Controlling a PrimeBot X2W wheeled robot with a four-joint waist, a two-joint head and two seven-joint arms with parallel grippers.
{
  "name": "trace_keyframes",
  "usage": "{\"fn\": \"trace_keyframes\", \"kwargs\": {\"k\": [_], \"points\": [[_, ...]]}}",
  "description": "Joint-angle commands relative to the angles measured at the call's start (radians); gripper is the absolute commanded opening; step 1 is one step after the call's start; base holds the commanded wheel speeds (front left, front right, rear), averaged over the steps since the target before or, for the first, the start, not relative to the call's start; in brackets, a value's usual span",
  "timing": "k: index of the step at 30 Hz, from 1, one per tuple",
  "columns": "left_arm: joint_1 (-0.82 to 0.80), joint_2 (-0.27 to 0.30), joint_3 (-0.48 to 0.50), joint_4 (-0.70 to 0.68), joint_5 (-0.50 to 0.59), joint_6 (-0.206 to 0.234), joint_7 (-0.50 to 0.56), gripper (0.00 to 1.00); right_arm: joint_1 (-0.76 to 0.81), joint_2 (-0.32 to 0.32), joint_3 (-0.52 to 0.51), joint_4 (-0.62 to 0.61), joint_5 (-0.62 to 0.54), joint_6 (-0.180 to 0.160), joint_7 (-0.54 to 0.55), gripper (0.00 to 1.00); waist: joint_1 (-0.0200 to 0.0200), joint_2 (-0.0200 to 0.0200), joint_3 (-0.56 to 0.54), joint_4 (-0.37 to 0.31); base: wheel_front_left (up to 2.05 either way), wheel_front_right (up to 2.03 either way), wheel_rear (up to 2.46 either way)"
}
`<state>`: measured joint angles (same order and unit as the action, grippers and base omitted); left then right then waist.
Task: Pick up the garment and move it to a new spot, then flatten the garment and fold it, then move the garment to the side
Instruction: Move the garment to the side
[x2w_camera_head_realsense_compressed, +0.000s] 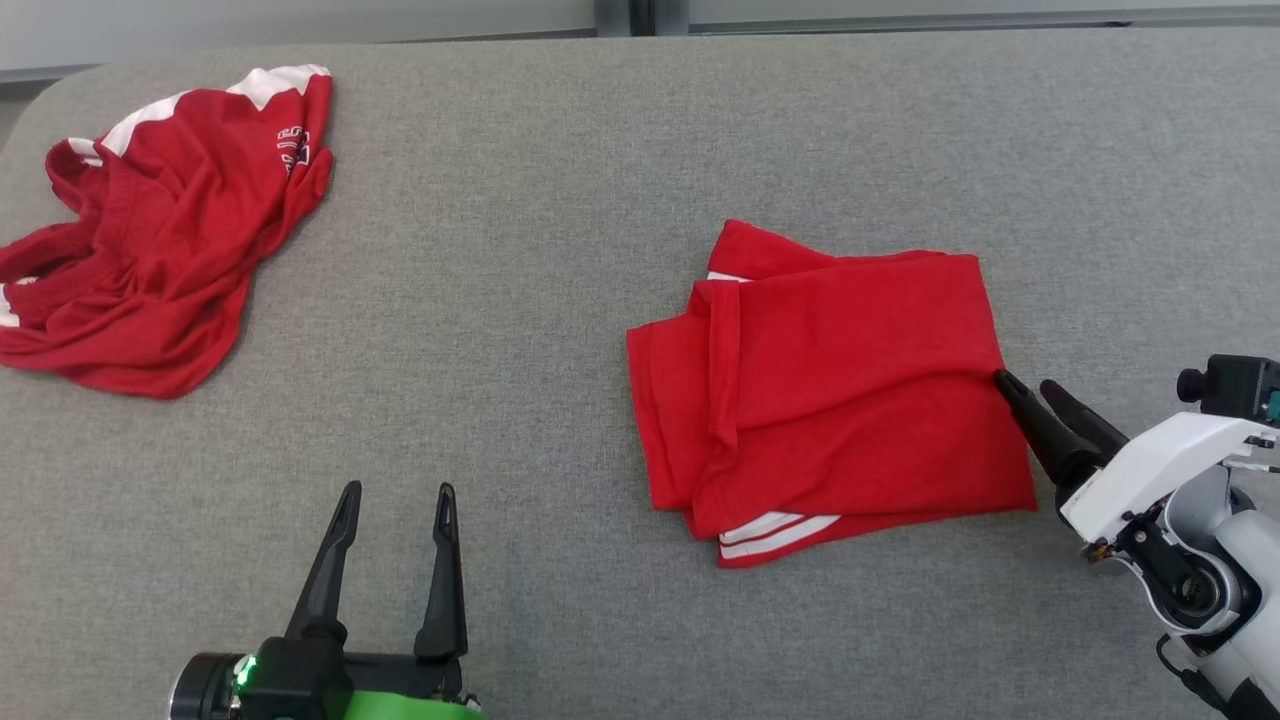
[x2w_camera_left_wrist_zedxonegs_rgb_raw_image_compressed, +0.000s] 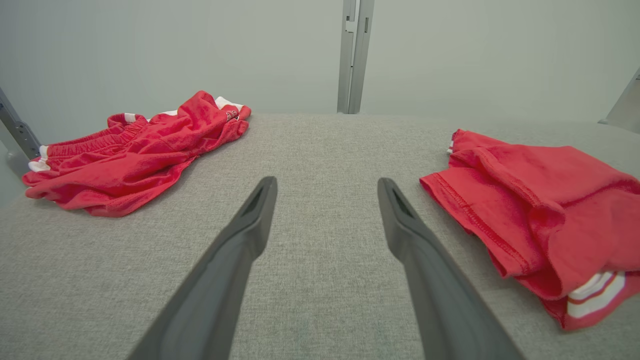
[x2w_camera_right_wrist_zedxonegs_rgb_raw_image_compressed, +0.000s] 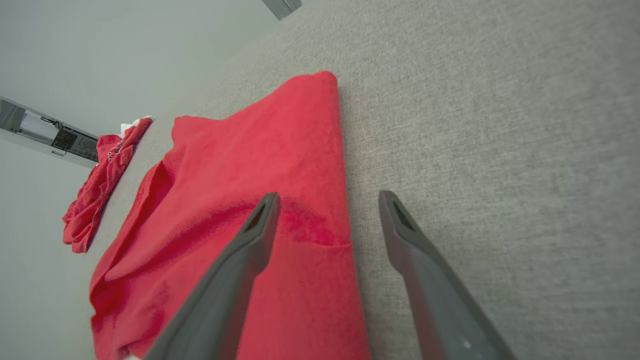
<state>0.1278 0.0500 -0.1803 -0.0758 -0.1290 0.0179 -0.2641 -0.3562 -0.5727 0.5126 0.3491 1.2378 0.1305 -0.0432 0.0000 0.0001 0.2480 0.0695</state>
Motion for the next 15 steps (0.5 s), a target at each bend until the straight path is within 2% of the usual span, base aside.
{"fn": "trace_keyframes", "kwargs": {"k": [1, 4, 5, 6, 15], "points": [[-0.019, 0.001, -0.001, -0.001, 0.008, 0.0, 0.0, 1.0, -0.015, -0.012, 0.011, -0.002, 0.04, 0.0, 0.024, 1.0, 0.0, -0.0001, 0.035, 0.025, 0.0, 0.0, 0.0], [-0.032, 0.001, -0.005, -0.002, 0.011, -0.001, 0.0, 1.0, -0.031, -0.032, 0.043, -0.012, 0.11, 0.0, 0.076, 1.0, 0.0, -0.0001, 0.05, 0.031, 0.0, 0.0, 0.0], [-0.034, 0.001, -0.007, -0.002, 0.013, -0.002, 0.0, 1.0, -0.038, -0.038, 0.052, -0.015, 0.125, 0.0, 0.081, 0.45, 0.0, -0.0001, 0.054, 0.032, 0.0, 0.0, 0.0], [-0.036, 0.001, -0.007, -0.003, 0.015, -0.003, 0.0, 1.0, -0.043, -0.042, 0.059, -0.02, 0.133, 0.0, 0.078, 0.0, 0.0, -0.0001, 0.057, 0.033, 0.0, 0.0, 0.0], [-0.085, 0.001, -0.023, -0.064, 0.013, -0.01, 0.0, 1.0, -0.15, -0.125, 0.081, -0.056, 0.13, 0.0, -0.025, 0.0, 0.0, -0.0001, 0.134, 0.014, 0.0, 0.0, 0.0]]}}
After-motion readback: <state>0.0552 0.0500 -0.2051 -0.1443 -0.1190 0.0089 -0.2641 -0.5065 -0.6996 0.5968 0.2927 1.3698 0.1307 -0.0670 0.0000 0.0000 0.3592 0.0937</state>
